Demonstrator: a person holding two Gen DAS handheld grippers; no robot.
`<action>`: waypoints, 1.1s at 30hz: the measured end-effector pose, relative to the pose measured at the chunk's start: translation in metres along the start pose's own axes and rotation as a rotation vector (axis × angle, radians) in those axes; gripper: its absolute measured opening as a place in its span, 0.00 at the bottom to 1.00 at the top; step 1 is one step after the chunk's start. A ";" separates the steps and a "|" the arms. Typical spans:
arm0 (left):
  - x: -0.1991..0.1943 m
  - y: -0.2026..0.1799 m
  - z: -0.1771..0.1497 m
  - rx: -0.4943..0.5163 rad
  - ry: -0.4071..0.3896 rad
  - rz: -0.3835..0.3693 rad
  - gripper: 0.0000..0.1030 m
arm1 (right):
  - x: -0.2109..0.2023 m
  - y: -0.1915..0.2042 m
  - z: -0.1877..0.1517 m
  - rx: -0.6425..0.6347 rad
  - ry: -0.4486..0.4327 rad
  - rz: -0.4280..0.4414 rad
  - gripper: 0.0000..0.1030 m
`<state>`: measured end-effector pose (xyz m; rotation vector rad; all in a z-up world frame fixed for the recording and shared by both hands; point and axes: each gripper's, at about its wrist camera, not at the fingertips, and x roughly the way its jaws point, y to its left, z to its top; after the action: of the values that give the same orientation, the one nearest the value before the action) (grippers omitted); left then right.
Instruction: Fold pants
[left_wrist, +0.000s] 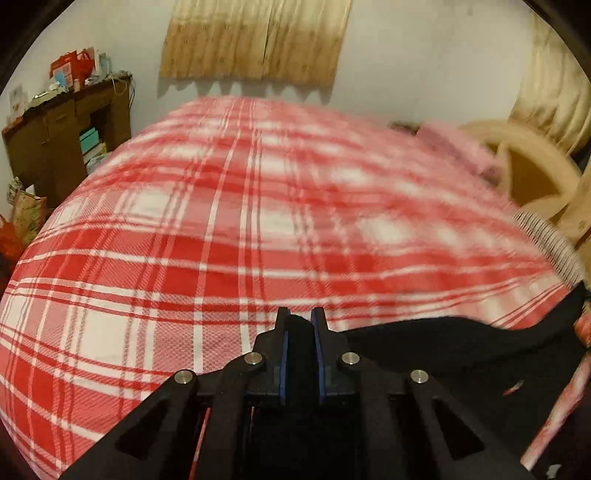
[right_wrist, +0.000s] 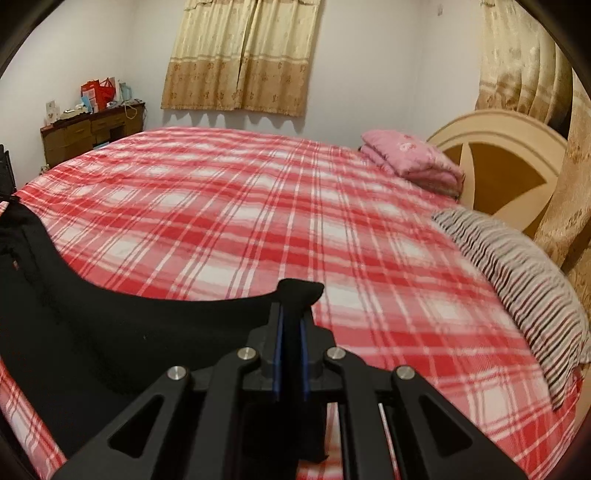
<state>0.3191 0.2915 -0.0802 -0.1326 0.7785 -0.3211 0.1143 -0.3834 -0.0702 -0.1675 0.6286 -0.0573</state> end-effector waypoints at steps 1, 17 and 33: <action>-0.014 0.002 -0.001 -0.012 -0.029 -0.018 0.11 | -0.002 0.000 0.009 -0.002 -0.028 -0.013 0.10; -0.095 0.027 -0.149 -0.062 -0.169 -0.249 0.11 | -0.059 -0.009 -0.053 -0.028 -0.109 -0.100 0.10; -0.128 0.055 -0.177 -0.116 -0.180 -0.118 0.58 | -0.121 0.003 -0.109 -0.123 0.010 -0.030 0.53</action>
<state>0.1210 0.3857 -0.1324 -0.3136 0.6123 -0.3705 -0.0478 -0.3832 -0.0874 -0.2961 0.6400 -0.0486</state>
